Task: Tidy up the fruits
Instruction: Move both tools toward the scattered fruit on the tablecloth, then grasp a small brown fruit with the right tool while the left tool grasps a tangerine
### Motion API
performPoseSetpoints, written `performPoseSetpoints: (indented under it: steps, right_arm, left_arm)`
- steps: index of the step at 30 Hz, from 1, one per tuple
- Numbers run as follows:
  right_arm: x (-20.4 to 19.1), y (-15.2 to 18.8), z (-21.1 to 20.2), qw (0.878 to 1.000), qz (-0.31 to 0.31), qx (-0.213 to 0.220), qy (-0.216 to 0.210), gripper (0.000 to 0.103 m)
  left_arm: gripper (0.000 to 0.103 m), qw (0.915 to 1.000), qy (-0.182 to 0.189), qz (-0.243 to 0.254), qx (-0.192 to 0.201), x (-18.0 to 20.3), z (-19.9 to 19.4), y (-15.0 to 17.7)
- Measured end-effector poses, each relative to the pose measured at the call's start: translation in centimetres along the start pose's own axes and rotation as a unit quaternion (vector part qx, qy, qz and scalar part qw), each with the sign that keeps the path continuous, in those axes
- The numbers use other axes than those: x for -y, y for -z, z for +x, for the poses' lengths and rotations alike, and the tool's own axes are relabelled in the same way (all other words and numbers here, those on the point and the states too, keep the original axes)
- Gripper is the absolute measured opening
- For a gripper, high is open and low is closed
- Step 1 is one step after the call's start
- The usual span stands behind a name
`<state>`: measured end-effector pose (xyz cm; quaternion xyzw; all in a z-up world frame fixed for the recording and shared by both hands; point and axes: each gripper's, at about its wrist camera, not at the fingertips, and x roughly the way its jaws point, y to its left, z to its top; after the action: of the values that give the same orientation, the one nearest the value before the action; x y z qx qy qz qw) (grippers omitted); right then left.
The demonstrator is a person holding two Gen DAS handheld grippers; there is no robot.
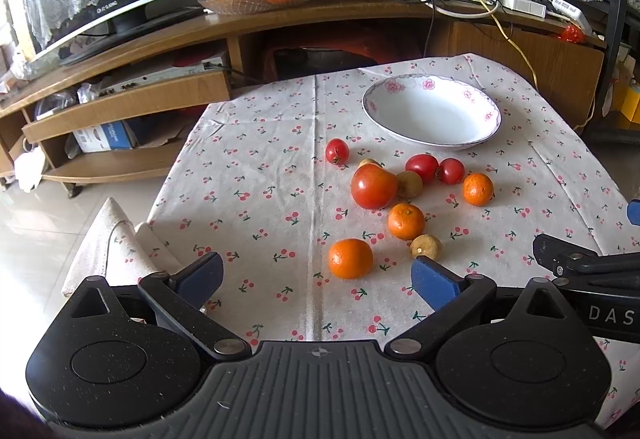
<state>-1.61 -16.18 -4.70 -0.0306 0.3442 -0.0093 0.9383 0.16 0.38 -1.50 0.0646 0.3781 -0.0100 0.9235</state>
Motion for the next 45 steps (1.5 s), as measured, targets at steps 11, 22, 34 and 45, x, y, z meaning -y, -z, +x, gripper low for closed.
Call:
performPoseSetpoints:
  steps: [11,22,34,45]
  right_arm:
    - [-1.2,-0.4,0.9,1.0,-0.011,-0.011,-0.022,0.098]
    - [-2.9,-1.4,2.5,0.995,-0.033,-0.019,-0.088,0.083]
    - [-5.7,-1.7,6.6,0.983,-0.068,-0.063,-0.157,0.046]
    - [-4.8,-1.6,8.6,0.979,-0.064,-0.094,-0.171,0.022]
  left_arm:
    - [0.1,0.9999,-0.007,-0.005,-0.008,-0.9,0.5,0.1]
    - [0.1,0.9996,-0.016,-0.02,-0.011,-2.8,1.2,0.1]
    - [0.101,0.9998,-0.021,0.006,-0.004,-3.5,1.6,0.4]
    - [0.087,0.999,0.038,0.012,-0.022,-2.7,3.3,0.4]
